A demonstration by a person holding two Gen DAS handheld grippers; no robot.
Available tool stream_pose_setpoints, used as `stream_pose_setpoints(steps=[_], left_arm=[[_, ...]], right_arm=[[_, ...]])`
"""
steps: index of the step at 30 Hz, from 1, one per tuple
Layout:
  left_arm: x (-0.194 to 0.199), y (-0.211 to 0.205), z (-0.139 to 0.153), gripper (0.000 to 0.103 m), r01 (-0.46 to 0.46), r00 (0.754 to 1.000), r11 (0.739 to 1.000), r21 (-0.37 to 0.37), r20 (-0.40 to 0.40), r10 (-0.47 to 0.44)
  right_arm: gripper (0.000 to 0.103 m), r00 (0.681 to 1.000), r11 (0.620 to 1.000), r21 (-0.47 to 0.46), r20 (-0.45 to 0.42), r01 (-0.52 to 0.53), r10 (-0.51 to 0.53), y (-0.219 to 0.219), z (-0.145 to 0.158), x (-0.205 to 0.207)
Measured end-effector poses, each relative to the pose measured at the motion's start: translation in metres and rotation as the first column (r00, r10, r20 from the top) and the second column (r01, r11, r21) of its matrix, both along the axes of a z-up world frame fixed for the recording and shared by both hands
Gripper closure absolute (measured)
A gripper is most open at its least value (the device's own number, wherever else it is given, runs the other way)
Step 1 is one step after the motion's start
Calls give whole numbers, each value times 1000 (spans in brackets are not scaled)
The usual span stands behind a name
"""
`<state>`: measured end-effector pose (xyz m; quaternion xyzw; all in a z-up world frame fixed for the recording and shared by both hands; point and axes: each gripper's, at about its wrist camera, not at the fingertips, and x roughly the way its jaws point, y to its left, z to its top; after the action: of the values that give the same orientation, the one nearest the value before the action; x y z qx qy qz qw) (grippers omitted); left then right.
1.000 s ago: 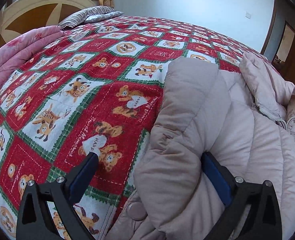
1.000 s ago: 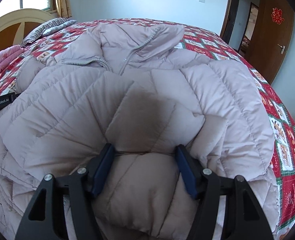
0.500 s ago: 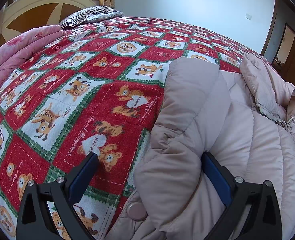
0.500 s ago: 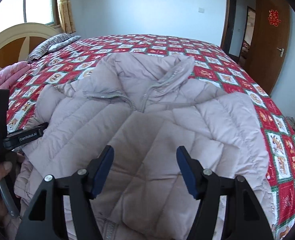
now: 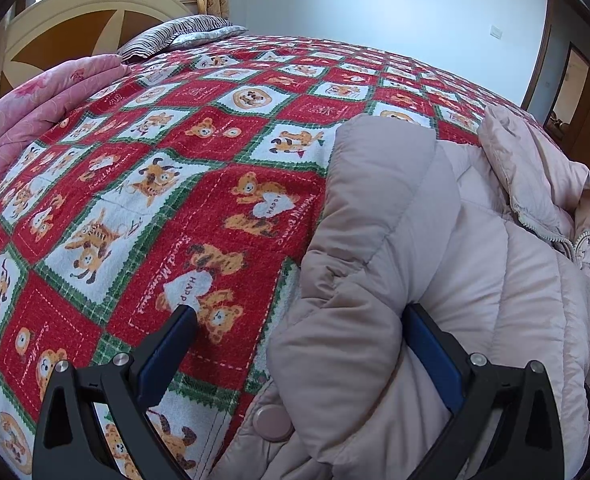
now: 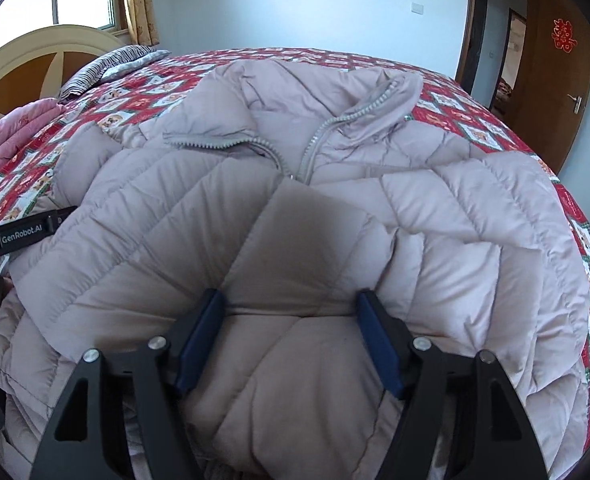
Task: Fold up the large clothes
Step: 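Press the folded jacket side flat with the left gripper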
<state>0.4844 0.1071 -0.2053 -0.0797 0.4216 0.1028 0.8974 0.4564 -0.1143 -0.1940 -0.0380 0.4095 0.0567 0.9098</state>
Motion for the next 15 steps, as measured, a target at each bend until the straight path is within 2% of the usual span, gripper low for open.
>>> stream_pose_setpoints(steps=[15], left_arm=[[-1, -4, 0, 1, -1, 1000, 1000, 27, 0, 1]], right_arm=[[31, 1000, 1000, -19, 13, 9, -9, 1, -4, 0]])
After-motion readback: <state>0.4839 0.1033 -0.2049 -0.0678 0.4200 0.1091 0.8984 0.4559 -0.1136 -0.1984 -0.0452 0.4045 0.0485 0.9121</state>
